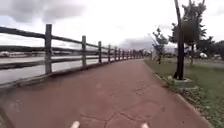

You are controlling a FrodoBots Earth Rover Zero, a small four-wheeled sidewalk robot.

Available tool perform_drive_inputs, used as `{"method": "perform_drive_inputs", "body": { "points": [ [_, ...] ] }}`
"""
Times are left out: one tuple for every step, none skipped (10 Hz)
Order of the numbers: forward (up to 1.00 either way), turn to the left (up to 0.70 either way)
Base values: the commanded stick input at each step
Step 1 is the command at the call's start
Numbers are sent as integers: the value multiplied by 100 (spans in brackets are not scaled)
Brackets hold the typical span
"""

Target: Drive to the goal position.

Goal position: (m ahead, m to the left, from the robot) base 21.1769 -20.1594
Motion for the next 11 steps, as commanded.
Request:
{"method": "perform_drive_inputs", "body": {
  "points": [
    [100,0],
    [100,-6],
    [100,-21],
    [100,-27],
    [100,-27],
    [100,-27],
    [100,-27],
    [100,-27],
    [100,-27],
    [100,-27],
    [100,-27]
  ]
}}
